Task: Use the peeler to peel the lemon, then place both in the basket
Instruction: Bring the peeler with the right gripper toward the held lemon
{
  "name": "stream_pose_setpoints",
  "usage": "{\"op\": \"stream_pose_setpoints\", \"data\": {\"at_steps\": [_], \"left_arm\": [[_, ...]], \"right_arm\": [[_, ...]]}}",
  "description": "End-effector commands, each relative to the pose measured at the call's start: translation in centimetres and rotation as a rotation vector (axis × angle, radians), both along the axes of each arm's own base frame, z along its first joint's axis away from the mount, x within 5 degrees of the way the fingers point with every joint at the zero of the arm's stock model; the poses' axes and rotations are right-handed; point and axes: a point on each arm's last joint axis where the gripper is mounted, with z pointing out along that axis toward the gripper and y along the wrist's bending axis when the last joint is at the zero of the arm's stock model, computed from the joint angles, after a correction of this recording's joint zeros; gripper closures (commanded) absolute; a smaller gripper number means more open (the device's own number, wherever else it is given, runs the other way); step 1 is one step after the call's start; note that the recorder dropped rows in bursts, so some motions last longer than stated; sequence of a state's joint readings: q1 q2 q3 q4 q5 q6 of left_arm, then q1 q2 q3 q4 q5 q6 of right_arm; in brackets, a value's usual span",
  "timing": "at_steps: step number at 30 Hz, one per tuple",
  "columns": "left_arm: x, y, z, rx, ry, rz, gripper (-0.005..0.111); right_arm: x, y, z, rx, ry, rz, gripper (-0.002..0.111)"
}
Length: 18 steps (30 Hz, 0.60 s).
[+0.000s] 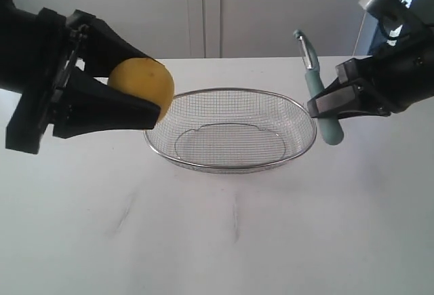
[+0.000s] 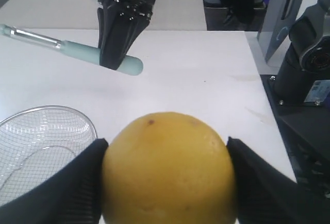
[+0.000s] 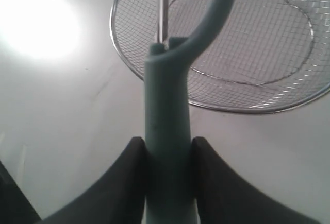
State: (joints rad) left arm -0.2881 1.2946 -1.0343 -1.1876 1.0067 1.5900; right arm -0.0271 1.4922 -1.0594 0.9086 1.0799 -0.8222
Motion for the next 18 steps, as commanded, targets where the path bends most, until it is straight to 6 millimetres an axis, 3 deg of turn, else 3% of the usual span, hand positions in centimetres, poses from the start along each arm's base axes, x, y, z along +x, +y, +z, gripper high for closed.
{"op": "stream_pose_setpoints", "data": {"at_steps": [1, 8, 18], "left_arm": [[-1.2, 0.5, 0.8, -0.024, -0.052, 0.058, 0.107], [-1.0, 0.6, 0.8, -0.022, -0.069, 0.093, 0.107], [-1.0, 0.6, 0.9, -0.024, -0.069, 0.095, 0.107]], "right_arm": [[-0.4, 2.1, 0.0, 0.036, 0.008, 0.08, 0.108], [-0.8, 5.6, -1.5, 0.03, 0.05, 0.215, 0.108], [-0.7, 8.1, -4.1, 0.053, 0.178, 0.266, 0.108]]}}
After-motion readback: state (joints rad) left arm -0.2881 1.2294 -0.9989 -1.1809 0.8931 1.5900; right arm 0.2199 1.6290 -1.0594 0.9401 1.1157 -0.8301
